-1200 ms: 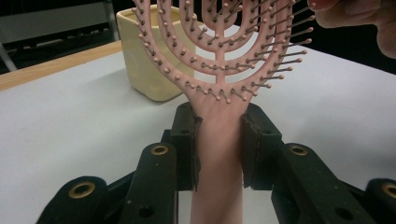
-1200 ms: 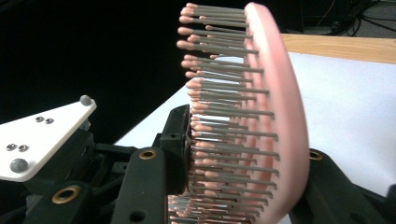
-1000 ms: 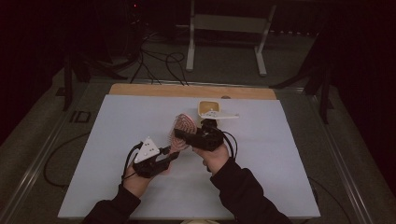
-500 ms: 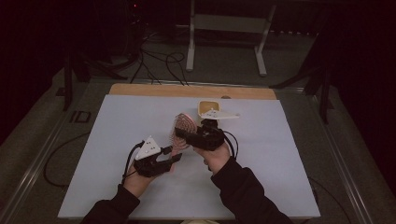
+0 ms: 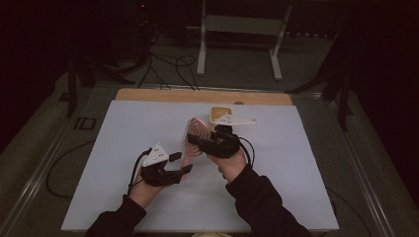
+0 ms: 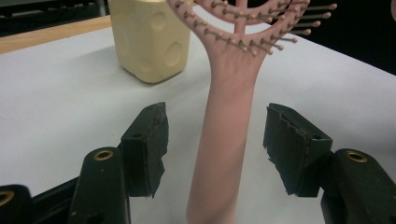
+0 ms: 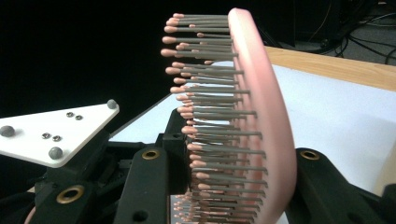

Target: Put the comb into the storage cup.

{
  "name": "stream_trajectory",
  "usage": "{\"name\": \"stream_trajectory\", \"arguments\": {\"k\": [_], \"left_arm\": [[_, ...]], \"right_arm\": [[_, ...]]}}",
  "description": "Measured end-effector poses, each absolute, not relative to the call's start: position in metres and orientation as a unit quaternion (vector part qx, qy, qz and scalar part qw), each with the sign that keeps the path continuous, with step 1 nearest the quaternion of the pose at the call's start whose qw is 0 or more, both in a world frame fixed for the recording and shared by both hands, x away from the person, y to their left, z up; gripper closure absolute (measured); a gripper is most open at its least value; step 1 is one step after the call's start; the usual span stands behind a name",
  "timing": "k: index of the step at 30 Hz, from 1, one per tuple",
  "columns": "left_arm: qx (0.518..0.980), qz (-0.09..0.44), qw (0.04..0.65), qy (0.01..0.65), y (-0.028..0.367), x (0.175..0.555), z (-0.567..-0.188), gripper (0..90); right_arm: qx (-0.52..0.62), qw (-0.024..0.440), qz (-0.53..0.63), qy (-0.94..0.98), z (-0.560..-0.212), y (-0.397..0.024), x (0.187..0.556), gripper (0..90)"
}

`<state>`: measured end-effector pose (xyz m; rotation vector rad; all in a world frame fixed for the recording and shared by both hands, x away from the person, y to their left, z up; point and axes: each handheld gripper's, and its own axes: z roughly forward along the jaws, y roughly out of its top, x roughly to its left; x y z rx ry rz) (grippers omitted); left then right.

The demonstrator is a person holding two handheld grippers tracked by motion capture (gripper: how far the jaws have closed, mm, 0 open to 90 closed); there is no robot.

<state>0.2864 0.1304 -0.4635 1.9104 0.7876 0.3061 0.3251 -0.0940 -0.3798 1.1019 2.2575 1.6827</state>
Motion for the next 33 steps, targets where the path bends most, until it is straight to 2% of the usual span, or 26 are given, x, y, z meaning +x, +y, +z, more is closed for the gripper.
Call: {"name": "stream_trajectory", "arguments": {"k": [10,11,14,16,18,33], "left_arm": [[0.8,0.115,0.492,0.323,0.131,0.287,-0.462,24.0],[0.802,0.113,0.49,0.322,0.131,0.287,-0.462,19.8],[0.805,0.101,0.491,0.318,0.132,0.287,-0.462,14.3],[0.811,0.092,0.489,0.307,0.132,0.287,-0.462,6.5],[0.815,0.105,0.484,0.302,0.13,0.285,-0.462,0.6],[0.821,0.101,0.483,0.289,0.14,0.274,-0.461,0.1]], "right_arm": [[0.355,0.067,0.556,0.748,-0.374,-0.097,0.325,63.8],[0.355,0.068,0.556,0.748,-0.374,-0.097,0.325,63.8],[0.353,0.07,0.557,0.749,-0.371,-0.098,0.326,63.8],[0.349,0.071,0.557,0.75,-0.369,-0.099,0.326,63.8],[0.346,0.073,0.558,0.751,-0.367,-0.1,0.326,63.8],[0.327,0.109,0.56,0.753,-0.338,-0.11,0.33,63.8]]}}
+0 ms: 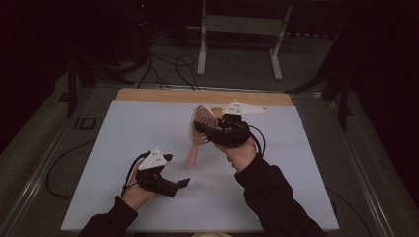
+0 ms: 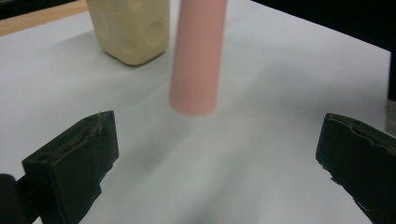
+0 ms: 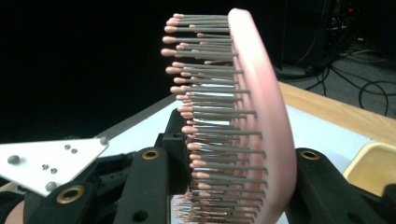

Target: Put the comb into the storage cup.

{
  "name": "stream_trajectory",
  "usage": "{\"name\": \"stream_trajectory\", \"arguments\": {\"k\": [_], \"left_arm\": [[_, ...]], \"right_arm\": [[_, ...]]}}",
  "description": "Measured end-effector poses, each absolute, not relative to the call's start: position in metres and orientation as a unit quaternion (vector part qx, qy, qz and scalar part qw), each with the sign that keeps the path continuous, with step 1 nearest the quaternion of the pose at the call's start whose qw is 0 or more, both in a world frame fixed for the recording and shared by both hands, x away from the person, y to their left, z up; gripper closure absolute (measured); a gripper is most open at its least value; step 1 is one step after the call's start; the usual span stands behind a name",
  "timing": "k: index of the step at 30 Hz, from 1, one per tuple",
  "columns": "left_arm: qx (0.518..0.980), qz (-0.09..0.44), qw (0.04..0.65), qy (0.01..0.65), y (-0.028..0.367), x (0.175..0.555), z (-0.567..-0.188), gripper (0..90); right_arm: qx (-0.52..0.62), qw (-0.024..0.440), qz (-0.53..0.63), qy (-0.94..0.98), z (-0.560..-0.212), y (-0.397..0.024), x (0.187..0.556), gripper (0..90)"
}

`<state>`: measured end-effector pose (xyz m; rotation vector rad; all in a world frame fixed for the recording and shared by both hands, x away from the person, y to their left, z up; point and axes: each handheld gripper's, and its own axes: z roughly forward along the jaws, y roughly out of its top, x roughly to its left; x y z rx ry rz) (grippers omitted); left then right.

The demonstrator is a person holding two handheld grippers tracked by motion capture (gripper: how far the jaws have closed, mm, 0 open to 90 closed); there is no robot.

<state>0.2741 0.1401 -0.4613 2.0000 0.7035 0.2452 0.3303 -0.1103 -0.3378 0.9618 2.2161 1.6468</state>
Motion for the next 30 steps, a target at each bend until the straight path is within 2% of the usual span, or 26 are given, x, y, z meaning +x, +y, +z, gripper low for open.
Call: {"name": "stream_trajectory", "arguments": {"k": [12,20,30], "left_arm": [[0.82,0.105,0.48,0.294,0.161,0.264,-0.467,0.1],[0.818,0.131,0.48,0.287,0.173,0.256,-0.471,0.1],[0.821,0.125,0.469,0.301,0.19,0.253,-0.482,0.1]], "right_arm": [[0.316,0.131,0.562,0.753,-0.321,-0.119,0.338,63.8],[0.312,0.146,0.567,0.748,-0.311,-0.125,0.343,63.8],[0.321,0.165,0.568,0.74,-0.299,-0.139,0.352,63.8]]}}
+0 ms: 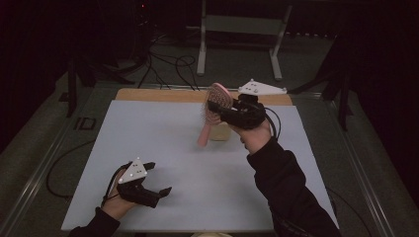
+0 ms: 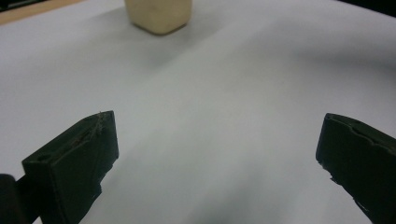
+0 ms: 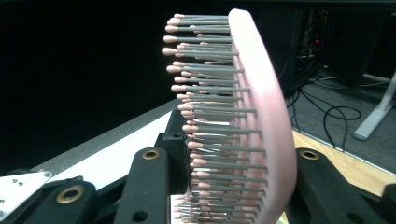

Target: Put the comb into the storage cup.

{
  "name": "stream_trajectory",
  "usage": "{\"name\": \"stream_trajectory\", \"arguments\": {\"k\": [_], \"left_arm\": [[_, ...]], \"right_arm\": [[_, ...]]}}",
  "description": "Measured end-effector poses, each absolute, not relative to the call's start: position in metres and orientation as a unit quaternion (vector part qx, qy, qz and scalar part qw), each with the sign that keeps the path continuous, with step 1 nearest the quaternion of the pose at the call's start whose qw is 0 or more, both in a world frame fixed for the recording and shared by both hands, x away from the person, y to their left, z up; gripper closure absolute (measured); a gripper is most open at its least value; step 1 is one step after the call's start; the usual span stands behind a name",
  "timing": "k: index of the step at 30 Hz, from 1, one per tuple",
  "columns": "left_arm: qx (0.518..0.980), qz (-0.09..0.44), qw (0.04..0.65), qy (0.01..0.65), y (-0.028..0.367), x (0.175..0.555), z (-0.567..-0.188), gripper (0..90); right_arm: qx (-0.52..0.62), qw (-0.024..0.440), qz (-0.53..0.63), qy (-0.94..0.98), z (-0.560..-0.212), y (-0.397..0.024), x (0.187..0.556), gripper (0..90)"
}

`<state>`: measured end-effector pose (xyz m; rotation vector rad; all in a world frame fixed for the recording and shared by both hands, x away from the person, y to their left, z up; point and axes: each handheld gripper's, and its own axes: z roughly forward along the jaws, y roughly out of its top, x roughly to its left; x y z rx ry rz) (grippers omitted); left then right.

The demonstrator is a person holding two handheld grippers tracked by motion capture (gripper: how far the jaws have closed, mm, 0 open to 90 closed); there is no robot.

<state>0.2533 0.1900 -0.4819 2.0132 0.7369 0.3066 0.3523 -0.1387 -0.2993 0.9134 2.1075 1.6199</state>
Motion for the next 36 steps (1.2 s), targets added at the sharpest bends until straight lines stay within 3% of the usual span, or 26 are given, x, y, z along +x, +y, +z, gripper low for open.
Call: {"name": "stream_trajectory", "arguments": {"k": [18,36], "left_arm": [[0.825,0.124,0.456,0.31,0.222,0.253,-0.495,0.1],[0.818,0.128,0.462,0.318,0.225,0.253,-0.491,0.2]], "right_arm": [[0.331,0.195,0.575,0.722,-0.282,-0.155,0.368,63.8],[0.341,0.228,0.57,0.712,-0.267,-0.169,0.389,63.9]]}}
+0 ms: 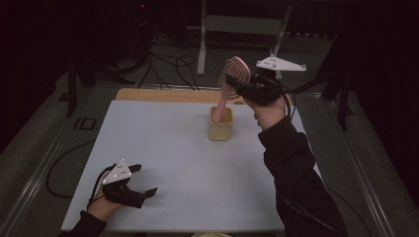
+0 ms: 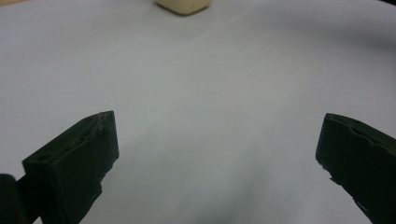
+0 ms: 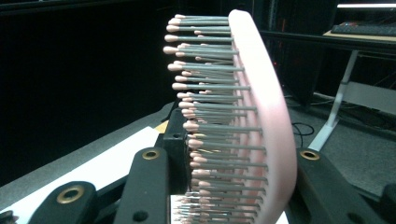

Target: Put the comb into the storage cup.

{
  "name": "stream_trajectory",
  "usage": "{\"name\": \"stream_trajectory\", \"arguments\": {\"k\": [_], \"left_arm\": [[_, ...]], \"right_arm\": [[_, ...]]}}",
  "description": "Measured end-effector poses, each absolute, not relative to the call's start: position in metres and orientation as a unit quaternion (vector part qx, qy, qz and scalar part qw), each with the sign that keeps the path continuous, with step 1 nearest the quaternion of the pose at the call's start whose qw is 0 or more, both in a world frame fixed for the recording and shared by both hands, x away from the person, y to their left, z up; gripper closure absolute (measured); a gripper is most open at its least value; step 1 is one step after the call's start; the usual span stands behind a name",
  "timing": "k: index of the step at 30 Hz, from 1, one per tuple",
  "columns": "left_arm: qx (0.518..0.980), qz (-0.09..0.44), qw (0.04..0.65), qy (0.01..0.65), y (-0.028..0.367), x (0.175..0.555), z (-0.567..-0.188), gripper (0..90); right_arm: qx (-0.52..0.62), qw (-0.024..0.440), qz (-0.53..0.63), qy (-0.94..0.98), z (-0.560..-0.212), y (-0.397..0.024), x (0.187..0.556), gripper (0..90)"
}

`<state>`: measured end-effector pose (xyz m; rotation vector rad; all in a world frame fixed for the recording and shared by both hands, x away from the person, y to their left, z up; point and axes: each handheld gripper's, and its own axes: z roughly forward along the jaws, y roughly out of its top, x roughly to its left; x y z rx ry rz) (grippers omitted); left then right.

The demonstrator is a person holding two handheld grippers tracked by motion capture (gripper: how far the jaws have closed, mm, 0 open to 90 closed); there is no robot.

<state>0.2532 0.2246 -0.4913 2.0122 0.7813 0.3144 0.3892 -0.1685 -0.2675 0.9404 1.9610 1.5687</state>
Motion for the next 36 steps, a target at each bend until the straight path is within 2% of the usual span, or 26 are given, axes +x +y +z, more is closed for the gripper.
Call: {"name": "stream_trajectory", "arguments": {"k": [16,36], "left_arm": [[0.82,0.13,0.46,0.316,0.224,0.253,-0.493,0.1],[0.823,0.121,0.465,0.304,0.221,0.252,-0.493,0.1]], "right_arm": [[0.354,0.264,0.561,0.7,-0.264,-0.171,0.414,63.9],[0.378,0.269,0.552,0.693,-0.303,-0.17,0.438,63.9]]}}
